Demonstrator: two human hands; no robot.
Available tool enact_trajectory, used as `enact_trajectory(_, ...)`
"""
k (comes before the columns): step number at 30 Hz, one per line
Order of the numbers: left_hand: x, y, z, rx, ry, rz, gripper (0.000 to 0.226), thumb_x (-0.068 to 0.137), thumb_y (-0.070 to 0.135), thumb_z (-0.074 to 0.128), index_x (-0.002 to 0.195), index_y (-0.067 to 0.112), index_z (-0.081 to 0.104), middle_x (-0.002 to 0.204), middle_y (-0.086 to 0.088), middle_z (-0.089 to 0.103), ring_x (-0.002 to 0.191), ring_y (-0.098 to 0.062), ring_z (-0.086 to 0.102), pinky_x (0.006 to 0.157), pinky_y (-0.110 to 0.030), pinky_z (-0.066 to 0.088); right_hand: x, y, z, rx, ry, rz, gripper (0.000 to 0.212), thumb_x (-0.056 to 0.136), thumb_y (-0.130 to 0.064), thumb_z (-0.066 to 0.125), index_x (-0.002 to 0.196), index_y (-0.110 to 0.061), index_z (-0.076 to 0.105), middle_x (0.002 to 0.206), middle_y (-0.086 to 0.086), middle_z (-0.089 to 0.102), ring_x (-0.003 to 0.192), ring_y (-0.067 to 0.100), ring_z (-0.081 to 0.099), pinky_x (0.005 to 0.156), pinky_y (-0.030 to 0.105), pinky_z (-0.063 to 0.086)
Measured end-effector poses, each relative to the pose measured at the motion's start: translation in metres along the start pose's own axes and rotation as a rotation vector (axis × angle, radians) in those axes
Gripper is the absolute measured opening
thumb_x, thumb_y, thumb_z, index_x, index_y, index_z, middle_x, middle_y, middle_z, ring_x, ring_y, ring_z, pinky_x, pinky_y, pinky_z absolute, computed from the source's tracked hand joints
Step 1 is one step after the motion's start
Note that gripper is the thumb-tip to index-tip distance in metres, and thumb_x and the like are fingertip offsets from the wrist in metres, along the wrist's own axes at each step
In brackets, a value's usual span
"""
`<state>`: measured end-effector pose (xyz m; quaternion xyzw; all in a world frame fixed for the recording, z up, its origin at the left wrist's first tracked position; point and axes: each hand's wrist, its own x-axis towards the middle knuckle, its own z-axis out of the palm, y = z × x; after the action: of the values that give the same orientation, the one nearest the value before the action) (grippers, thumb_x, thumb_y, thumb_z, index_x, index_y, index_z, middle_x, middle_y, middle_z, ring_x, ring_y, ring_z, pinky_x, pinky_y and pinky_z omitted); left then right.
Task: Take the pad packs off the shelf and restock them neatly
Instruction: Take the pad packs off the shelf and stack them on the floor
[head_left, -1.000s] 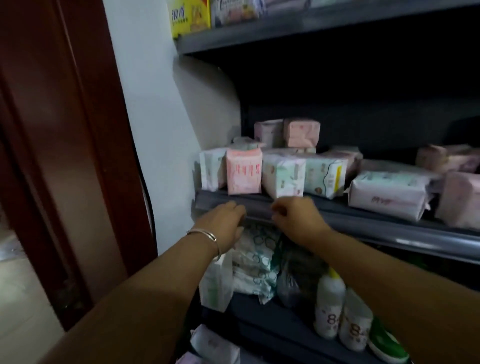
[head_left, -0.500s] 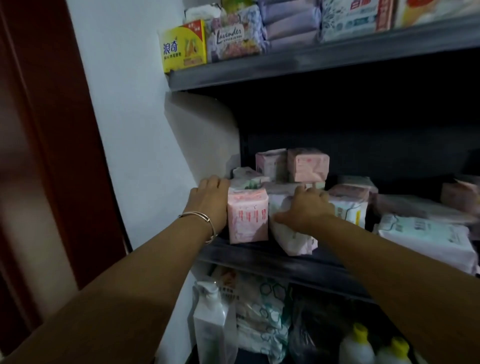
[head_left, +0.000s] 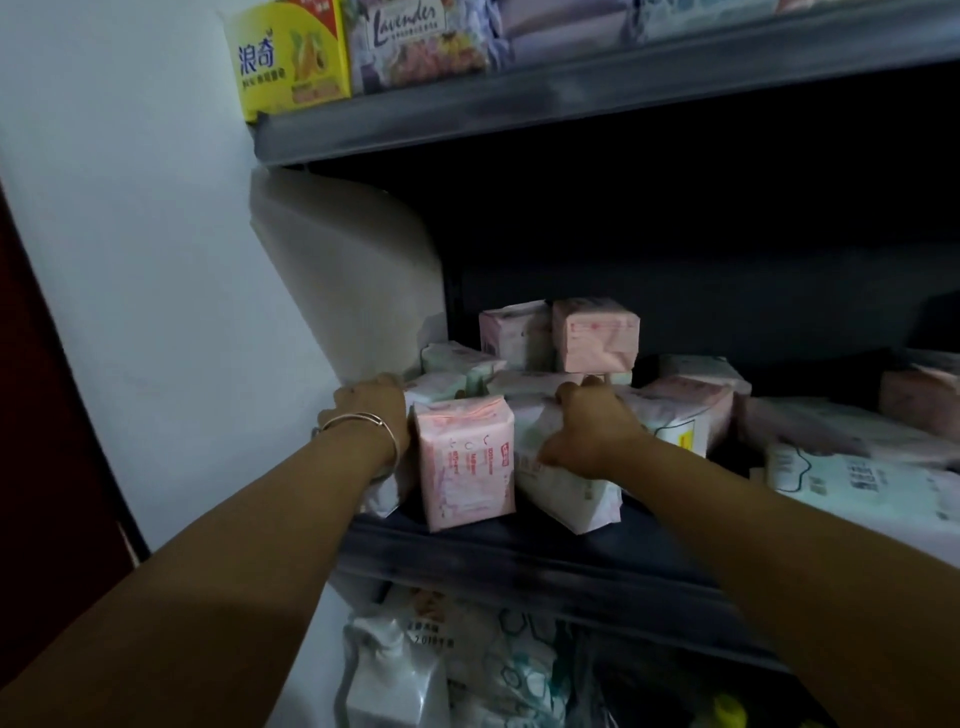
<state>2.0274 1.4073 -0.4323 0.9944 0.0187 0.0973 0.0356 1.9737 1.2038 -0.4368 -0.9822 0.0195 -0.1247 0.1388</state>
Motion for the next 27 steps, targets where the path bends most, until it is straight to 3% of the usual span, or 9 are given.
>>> enact_trajectory(6,-0.019,0.002,-0.019,-0.085,0.134,-0.072,0.065,0.085,0.027,0.063,0.138,0.005,0.034,0.134,-0.019,0.037,0.127,-0.036,0.032,0.101,-0.047,0.036,-0.005,0.001,-0.001,0.141,0.102,-0.016,0.055,0.077,-0.021,0.07,0.127,-0.01,0.052,0.123,0.015,0.052,0.112,0.032,0.052,0.091,0.035,0.048)
enact_trajectory(11,-0.029,0.004,-0.04,-0.043,0.272,-0.033,0.066,0.082,0.024,0.069,0.132,0.0,0.034,0.132,-0.019,0.034,0.124,-0.036,0.031,0.094,-0.047,0.041,-0.009,-0.001,-0.025,0.23,0.232,-0.053,0.047,0.079,-0.018,0.069,0.123,-0.008,0.057,0.115,0.016,0.057,0.104,0.034,0.056,0.082,0.033,0.048)
enact_trajectory(15,-0.039,0.011,-0.049,-0.042,0.337,-0.001,0.061,0.081,0.017,0.066,0.13,0.001,0.034,0.128,-0.017,0.035,0.122,-0.034,0.031,0.087,-0.048,0.042,-0.019,0.001,-0.033,0.238,0.209,-0.048,0.037,0.077,-0.017,0.069,0.113,-0.008,0.063,0.11,0.014,0.062,0.102,0.031,0.058,0.084,0.036,0.052)
enact_trajectory(18,-0.045,0.012,-0.05,-0.016,0.336,-0.007,0.062,0.083,0.021,0.065,0.132,0.001,0.033,0.128,-0.017,0.035,0.122,-0.034,0.032,0.087,-0.047,0.043,-0.03,0.003,-0.024,0.142,0.124,-0.048,0.042,0.078,-0.024,0.071,0.116,-0.011,0.061,0.116,0.012,0.059,0.106,0.03,0.055,0.09,0.038,0.05)
enact_trajectory(22,-0.047,0.01,-0.047,-0.001,0.343,-0.017,0.061,0.084,0.021,0.066,0.132,0.001,0.033,0.127,-0.016,0.035,0.121,-0.033,0.032,0.085,-0.046,0.043,-0.033,0.0,-0.009,-0.132,0.02,-0.027,0.056,0.083,-0.046,0.06,0.13,-0.016,0.05,0.135,0.013,0.045,0.127,0.033,0.039,0.108,0.043,0.032)
enact_trajectory(24,-0.045,0.009,-0.045,0.004,0.335,-0.015,0.062,0.084,0.023,0.066,0.132,0.001,0.033,0.127,-0.016,0.034,0.121,-0.033,0.032,0.085,-0.046,0.044,-0.028,-0.004,-0.014,-0.143,0.033,-0.021,0.056,0.087,-0.056,0.049,0.128,-0.017,0.053,0.135,0.012,0.045,0.128,0.033,0.035,0.107,0.044,0.027)
enact_trajectory(27,-0.038,0.008,-0.044,-0.021,0.323,-0.021,0.065,0.083,0.025,0.067,0.132,0.002,0.032,0.129,-0.016,0.035,0.123,-0.033,0.031,0.088,-0.046,0.044,-0.014,-0.013,-0.026,-0.028,0.078,-0.042,0.053,0.089,-0.055,0.047,0.121,-0.014,0.058,0.125,0.011,0.054,0.12,0.03,0.043,0.099,0.039,0.033)
